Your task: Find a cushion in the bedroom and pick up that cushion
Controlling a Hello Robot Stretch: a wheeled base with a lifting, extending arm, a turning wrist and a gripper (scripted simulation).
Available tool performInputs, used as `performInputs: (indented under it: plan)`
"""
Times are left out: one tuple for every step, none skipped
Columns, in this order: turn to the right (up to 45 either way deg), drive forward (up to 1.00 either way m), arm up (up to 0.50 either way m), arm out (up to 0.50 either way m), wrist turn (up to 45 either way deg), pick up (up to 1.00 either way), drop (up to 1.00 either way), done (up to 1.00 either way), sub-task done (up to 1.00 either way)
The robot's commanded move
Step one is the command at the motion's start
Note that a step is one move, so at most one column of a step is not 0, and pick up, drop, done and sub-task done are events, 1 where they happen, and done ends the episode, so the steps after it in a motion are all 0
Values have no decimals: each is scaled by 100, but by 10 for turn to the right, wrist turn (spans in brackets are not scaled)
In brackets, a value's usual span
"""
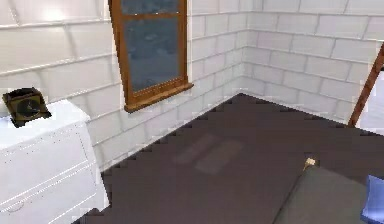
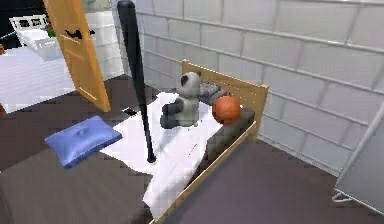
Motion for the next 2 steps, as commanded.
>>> performInputs:
  plan:
    - [0, 60, 0, 0, 0, 0, 0, 0, 0]
    - [330, 0, 0, 0, 0, 0, 0, 0, 0]
